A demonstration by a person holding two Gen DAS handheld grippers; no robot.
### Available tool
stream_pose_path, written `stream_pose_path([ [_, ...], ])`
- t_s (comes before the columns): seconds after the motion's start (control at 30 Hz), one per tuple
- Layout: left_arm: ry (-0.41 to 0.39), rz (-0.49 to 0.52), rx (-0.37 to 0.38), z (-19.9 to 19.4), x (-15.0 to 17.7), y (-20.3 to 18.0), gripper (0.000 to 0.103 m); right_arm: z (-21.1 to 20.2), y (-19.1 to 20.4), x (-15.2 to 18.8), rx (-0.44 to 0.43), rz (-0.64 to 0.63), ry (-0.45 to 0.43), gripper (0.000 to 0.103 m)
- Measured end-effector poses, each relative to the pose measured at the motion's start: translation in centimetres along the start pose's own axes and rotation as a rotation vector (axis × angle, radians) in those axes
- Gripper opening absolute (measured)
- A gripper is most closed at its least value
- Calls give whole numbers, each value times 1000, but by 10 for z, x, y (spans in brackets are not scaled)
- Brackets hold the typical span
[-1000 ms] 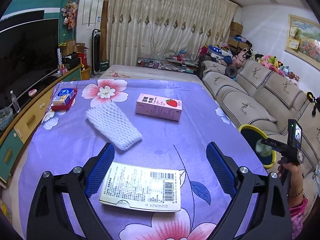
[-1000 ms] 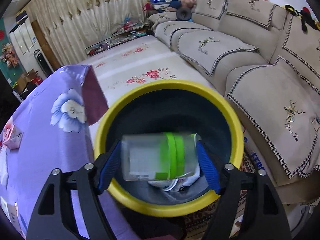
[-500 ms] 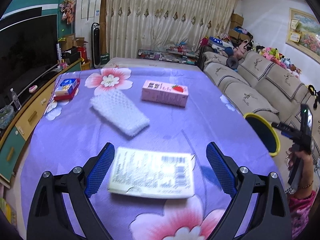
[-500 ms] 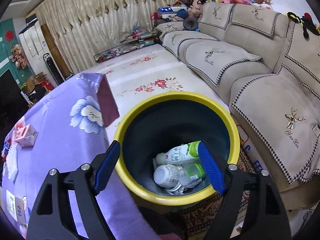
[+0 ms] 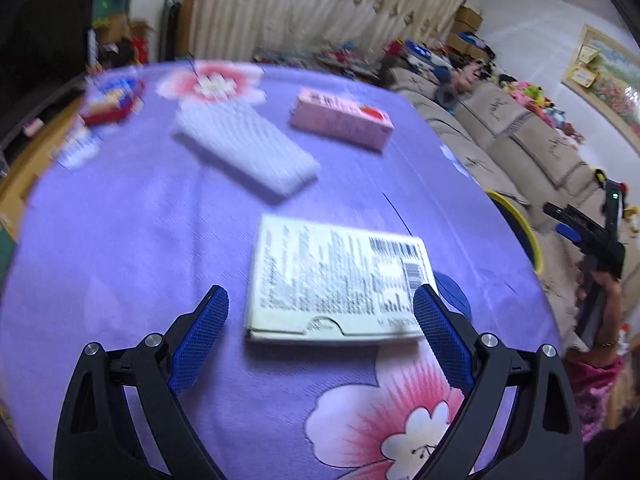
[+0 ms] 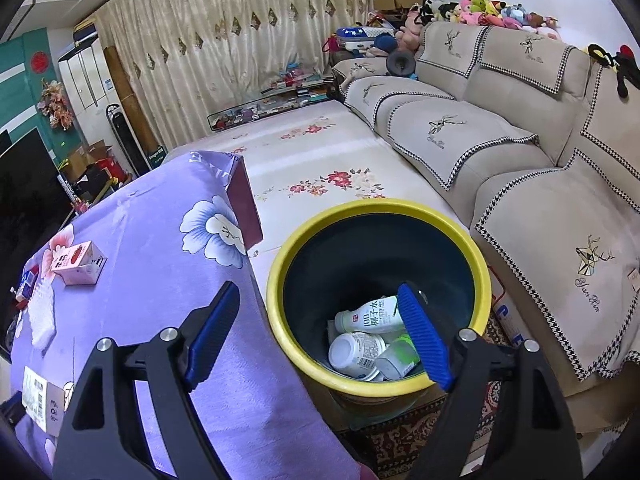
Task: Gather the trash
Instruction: 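Reach the left tool to the white printed box and grasp it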
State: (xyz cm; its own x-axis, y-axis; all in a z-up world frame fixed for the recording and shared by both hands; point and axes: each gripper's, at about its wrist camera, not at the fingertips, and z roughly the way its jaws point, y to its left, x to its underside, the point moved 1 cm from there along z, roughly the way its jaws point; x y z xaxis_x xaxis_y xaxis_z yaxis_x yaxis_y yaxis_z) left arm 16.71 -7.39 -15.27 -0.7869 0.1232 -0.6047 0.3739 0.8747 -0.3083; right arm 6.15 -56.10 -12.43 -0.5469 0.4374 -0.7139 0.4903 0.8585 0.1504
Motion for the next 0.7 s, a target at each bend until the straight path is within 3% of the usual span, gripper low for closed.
stream_pose_path([
  [0.23,55,31,68,7,18,-24,92,-1,-5,-1,-7,15,-4,78],
  [0.53,144,266,199,24,40,-127,92,-7,-9,2,-39,32,-12,78],
  [0.6,136,306,185,17,41,-138,92,-11,-11,3,-44,34,-17,78],
  [0.7,107,319,80,7,33,-139,92,-16,-14,4,-51,36,-26,79],
])
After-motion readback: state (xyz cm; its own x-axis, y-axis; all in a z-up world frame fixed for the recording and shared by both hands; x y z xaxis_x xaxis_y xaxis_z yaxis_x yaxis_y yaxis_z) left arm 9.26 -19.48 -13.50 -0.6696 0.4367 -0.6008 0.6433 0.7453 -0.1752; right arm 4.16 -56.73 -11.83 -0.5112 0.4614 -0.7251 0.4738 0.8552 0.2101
